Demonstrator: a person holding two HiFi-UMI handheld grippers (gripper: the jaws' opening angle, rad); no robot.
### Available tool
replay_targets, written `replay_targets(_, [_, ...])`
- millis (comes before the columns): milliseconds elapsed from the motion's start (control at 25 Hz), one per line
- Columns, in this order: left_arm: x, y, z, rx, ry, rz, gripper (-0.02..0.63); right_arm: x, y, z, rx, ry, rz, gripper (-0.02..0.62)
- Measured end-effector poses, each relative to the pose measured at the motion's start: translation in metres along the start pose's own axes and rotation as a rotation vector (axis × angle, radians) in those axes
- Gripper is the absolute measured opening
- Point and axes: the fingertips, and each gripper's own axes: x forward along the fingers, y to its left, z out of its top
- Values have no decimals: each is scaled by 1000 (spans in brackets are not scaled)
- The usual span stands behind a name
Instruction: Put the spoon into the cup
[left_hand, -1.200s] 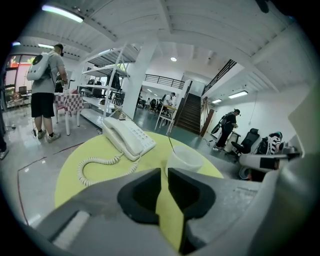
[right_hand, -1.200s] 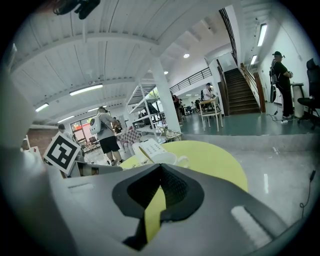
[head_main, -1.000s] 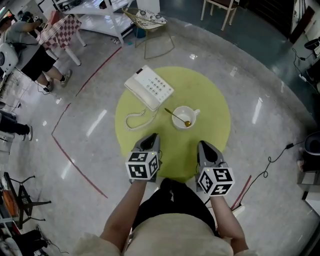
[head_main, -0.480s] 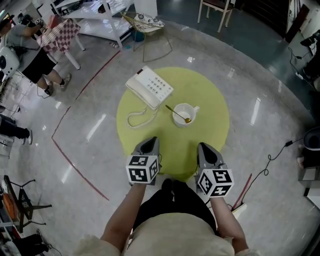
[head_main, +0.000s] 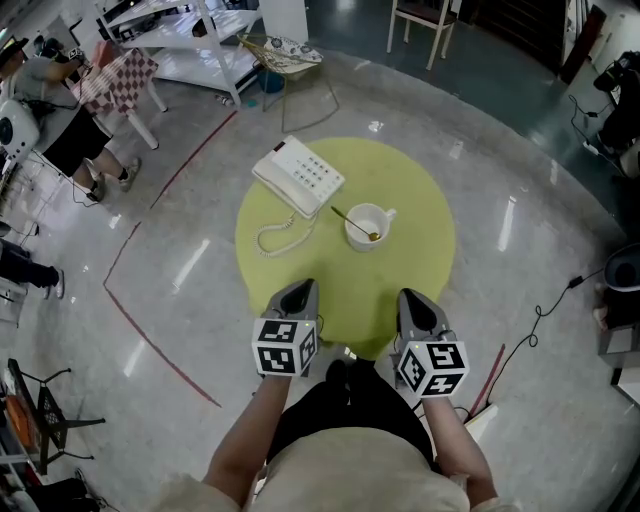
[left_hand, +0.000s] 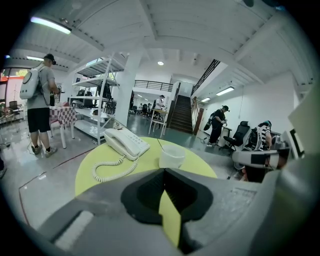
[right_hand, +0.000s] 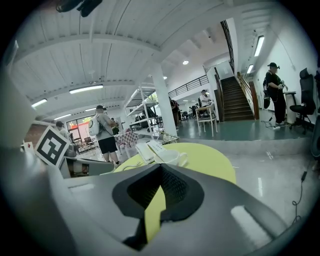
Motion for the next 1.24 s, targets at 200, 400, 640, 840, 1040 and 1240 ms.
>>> replay_targets(200, [-11,-5,3,20,-19,-16,2,-8,8,-3,-16,-2,-5,0])
replay_targets(400, [-24,-7,5,31,-38,-20,2,-19,16,-3,-23,-18,-11,0])
replay_targets(640, [-34,-6,6,39,-54,-24,2,-29,19,-3,-13,-48,-29,0])
replay_targets(840, [-42,-5,2,39,-55,-24,2,-36,21,-4,-8,-64,-34,0])
replay_targets(1040, [-50,-5,1,39,-62,-28,2,-42,26,-4,-9,-70,-37,0])
replay_targets(1240, [-57,-4,-1,30,-73,-33,2,-45,28,-7,-22,-71,-40,0])
